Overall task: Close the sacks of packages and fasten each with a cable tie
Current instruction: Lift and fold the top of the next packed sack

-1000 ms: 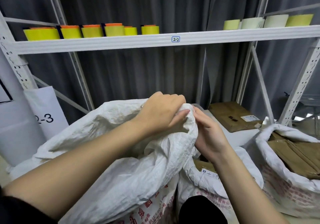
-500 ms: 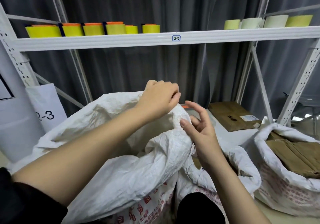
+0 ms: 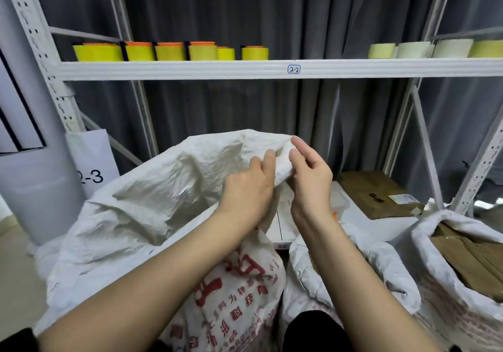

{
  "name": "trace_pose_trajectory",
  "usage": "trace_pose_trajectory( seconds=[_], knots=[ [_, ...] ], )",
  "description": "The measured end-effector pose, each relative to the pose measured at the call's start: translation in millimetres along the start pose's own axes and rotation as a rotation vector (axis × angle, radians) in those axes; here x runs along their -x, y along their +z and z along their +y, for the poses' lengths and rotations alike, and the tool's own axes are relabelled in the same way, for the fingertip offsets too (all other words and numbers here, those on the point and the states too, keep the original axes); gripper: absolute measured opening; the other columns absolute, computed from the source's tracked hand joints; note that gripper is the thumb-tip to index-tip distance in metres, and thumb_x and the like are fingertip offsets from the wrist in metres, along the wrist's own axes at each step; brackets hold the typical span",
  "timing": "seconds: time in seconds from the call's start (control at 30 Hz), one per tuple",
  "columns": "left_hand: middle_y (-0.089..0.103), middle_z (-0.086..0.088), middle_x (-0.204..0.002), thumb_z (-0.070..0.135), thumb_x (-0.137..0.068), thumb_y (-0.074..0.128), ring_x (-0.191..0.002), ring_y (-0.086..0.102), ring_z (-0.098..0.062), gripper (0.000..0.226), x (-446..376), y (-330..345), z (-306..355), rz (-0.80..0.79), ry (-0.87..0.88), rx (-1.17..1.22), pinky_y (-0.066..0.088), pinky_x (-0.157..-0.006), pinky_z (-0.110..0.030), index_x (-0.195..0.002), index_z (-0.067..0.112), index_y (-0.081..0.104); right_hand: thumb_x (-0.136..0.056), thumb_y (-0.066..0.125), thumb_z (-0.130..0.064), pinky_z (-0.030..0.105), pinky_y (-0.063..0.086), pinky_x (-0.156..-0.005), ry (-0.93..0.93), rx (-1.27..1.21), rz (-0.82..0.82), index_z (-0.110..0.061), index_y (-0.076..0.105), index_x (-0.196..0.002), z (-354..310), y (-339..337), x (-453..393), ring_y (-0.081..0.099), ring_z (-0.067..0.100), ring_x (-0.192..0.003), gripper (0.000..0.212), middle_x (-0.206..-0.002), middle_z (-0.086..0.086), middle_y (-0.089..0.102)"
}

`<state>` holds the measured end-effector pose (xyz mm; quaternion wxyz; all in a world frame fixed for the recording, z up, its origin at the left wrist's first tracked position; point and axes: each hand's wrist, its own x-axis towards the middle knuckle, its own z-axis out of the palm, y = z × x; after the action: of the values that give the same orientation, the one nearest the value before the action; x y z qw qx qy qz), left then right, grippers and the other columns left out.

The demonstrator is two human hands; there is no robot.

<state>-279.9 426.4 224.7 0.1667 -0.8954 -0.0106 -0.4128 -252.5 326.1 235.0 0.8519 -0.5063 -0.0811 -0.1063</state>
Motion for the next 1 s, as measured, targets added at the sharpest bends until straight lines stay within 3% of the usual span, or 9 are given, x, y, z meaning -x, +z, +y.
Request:
trace_pose_trajectory(
  seconds=[0.1, 0.27, 0.4, 0.5, 0.6, 0.7, 0.77, 0.9, 1.0],
  knots=[
    [0.055, 0.002, -0.057, 0.013, -0.067, 0.043, -0.034, 0.048, -0.013, 0.034, -17, 2, -14, 0.021, 0.03, -0.137, 0.014, -0.04, -0.017, -0.1, 0.012, 0.053, -0.094, 0.05, 0.004, 0.024, 0.057, -0.079, 0.278, -0.36, 0.039, -0.007, 0.058, -0.126, -9, 5, -10, 0.063, 0.017, -0.098, 0.036, -0.11, 0.008, 0.067],
    [0.047, 0.006, -0.052, 0.011, -0.063, 0.04, -0.036, 0.047, -0.012, 0.022, -30, -8, -27, -0.027, 0.094, -0.189, 0.012, -0.042, -0.02, -0.066, 0.021, 0.059, -0.091, 0.049, 0.01, 0.027, 0.054, -0.085, 0.348, -0.533, 0.122, -0.007, 0.057, -0.129, -8, 9, -22, 0.063, 0.021, -0.106, 0.043, -0.108, 0.01, 0.067],
    [0.055, -0.006, -0.07, 0.006, -0.065, 0.064, -0.047, 0.058, -0.025, 0.025, -31, -9, -43, -0.109, 0.185, -0.078, 0.022, -0.042, -0.026, -0.089, 0.011, 0.059, -0.093, 0.055, -0.008, 0.024, 0.057, -0.075, 0.063, 0.037, -0.05, -0.018, 0.06, -0.124, 1, -11, -21, 0.064, 0.019, -0.096, 0.033, -0.11, 0.004, 0.066],
    [0.056, -0.011, -0.109, 0.026, -0.093, 0.042, -0.088, 0.06, -0.034, 0.028, -26, -2, -56, -0.297, 0.218, 0.085, 0.031, -0.058, -0.034, -0.116, 0.01, 0.041, -0.087, 0.059, -0.038, 0.03, 0.048, -0.086, -0.41, 0.89, -0.199, -0.031, 0.058, -0.127, -1, -38, -36, 0.056, 0.014, -0.092, 0.04, -0.103, -0.005, 0.051],
    [0.061, -0.011, -0.1, 0.048, -0.087, 0.025, -0.076, 0.061, -0.033, 0.046, -22, 3, -64, -0.186, 0.339, 0.13, 0.029, -0.054, -0.032, -0.105, 0.011, 0.046, -0.083, 0.052, -0.055, 0.041, 0.044, -0.09, -0.956, 1.342, -0.537, -0.028, 0.058, -0.128, -24, -38, -64, 0.05, 0.021, -0.109, 0.053, -0.116, 0.001, 0.051],
    [0.06, -0.009, -0.093, 0.039, -0.089, 0.026, -0.071, 0.059, -0.03, 0.04, -26, 3, -71, -0.163, 0.465, 0.176, 0.03, -0.051, -0.032, -0.101, 0.01, 0.05, -0.085, 0.056, -0.047, 0.043, 0.045, -0.094, -0.895, 1.425, -1.088, -0.021, 0.065, -0.118, -39, -15, -85, 0.052, 0.023, -0.118, 0.043, -0.118, 0.001, 0.061],
    [0.057, -0.006, -0.089, 0.031, -0.093, 0.034, -0.07, 0.057, -0.027, 0.025, -31, 3, -77, -0.179, 0.491, 0.172, 0.031, -0.05, -0.033, -0.099, 0.011, 0.049, -0.087, 0.062, -0.03, 0.038, 0.046, -0.087, -0.767, 1.459, -1.25, -0.016, 0.065, -0.112, -35, -2, -89, 0.057, 0.021, -0.102, 0.028, -0.102, 0.0, 0.064],
    [0.047, -0.004, -0.079, 0.009, -0.077, 0.07, -0.057, 0.051, -0.025, 0.035, -28, 15, -90, -0.191, 0.516, 0.141, 0.037, -0.039, -0.034, -0.097, 0.015, 0.042, -0.091, 0.054, -0.019, 0.026, 0.042, -0.069, -0.623, 1.474, -1.259, -0.03, 0.054, -0.123, -20, 5, -86, 0.052, 0.01, -0.078, 0.034, -0.079, -0.015, 0.052],
    [0.052, -0.006, -0.089, 0.008, -0.083, 0.06, -0.064, 0.057, -0.031, 0.03, -26, 21, -91, -0.193, 0.26, 0.2, 0.039, -0.045, -0.037, -0.105, 0.016, 0.04, -0.095, 0.043, -0.014, 0.035, 0.04, -0.063, -0.856, 1.654, -1.082, -0.031, 0.047, -0.135, -8, 4, -89, 0.057, 0.025, -0.087, 0.043, -0.093, 0.0, 0.058]
  ],
)
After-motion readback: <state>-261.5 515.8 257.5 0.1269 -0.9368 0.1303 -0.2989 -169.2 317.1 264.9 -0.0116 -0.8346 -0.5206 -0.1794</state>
